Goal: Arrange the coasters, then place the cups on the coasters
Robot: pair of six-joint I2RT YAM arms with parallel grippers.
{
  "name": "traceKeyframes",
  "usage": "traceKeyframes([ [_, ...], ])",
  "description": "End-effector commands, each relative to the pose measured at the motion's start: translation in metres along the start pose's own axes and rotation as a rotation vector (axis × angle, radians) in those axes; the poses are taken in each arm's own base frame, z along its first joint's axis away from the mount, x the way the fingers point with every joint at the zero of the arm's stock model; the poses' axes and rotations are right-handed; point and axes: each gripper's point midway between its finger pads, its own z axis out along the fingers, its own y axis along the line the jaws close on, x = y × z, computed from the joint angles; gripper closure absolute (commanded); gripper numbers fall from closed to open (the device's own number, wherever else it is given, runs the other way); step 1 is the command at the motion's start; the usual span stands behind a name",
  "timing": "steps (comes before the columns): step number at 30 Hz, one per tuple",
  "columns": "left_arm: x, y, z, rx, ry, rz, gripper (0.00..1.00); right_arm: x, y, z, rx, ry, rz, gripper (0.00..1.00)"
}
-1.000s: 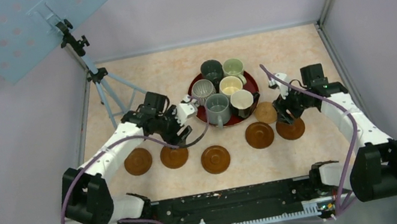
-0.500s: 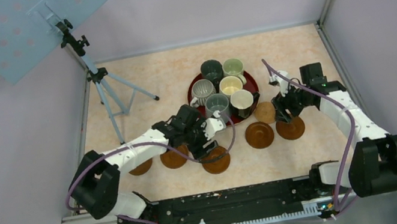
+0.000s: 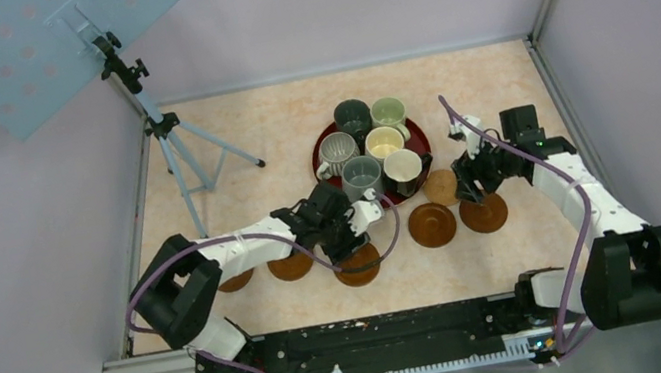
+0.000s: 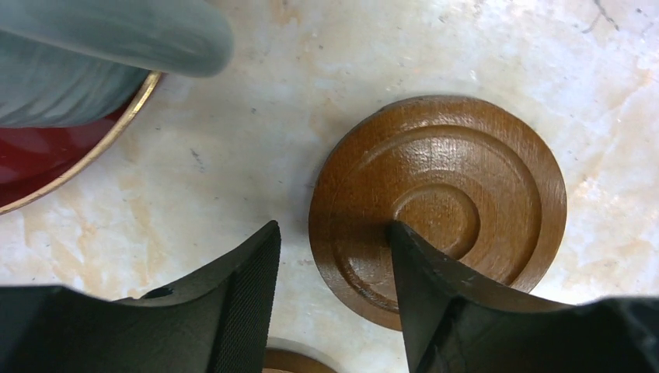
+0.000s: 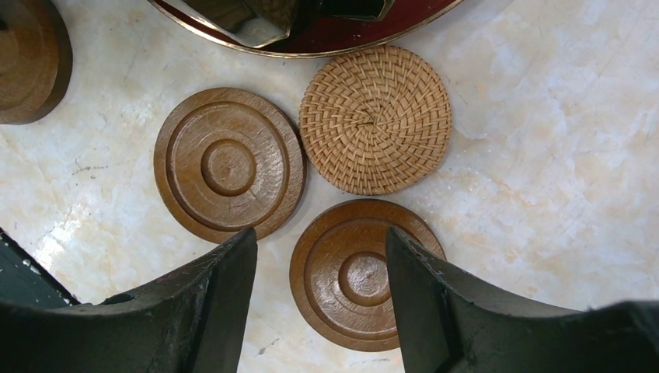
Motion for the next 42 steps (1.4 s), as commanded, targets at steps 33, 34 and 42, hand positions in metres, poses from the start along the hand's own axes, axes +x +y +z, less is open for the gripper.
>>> traceKeyframes([
  [33,-0.052,0.051,-0.041,-0.104,-0.238,-0.196,0.28,-0.027,0.014,0.006,-0.051,-0.171,-0.039,0.4],
  [34,-0.053,0.054,-0.042,-0.105,-0.257,-0.216,0.27,-0.028,0.016,0.009,-0.053,-0.177,-0.042,0.4],
  [42,-0.038,0.086,-0.044,-0.118,-0.382,-0.321,0.26,-0.044,0.026,0.031,-0.042,-0.283,-0.077,0.45],
])
